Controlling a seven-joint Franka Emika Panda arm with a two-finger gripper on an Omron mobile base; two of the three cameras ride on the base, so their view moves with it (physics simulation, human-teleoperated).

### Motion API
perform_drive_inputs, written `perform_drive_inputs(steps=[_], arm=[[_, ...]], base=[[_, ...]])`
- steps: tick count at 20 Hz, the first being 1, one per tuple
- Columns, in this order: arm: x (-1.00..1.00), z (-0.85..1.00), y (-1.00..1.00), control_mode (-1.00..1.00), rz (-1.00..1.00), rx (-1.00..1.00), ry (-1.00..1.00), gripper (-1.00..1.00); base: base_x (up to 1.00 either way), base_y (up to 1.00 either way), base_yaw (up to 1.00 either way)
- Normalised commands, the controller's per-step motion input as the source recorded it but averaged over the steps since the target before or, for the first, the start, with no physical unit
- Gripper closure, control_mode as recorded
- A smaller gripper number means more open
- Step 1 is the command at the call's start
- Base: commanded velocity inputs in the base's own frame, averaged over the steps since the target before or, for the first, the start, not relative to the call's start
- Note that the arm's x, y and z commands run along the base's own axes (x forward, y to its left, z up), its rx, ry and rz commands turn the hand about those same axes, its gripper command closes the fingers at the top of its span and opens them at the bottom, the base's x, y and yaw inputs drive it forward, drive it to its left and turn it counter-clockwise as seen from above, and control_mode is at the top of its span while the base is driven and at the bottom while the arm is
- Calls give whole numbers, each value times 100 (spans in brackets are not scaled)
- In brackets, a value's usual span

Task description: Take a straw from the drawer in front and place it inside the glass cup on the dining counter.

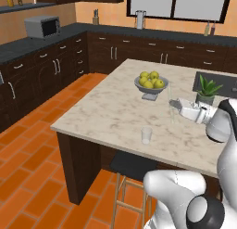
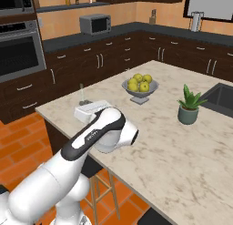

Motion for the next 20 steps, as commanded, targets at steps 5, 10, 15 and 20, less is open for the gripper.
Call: perform_drive_inputs(steps=[5,10,15,20], arm=[[25,-14,0,-100,0,-5,-36,100],[20,-6,-2,-100,0,0,-7,100],[11,-14,0,-100,0,-1,4,100],[14,-25,0,-100,0,-2,8,100]], base=[[0,0,0],[0,0,0],[0,0,0],[0,0,0]])
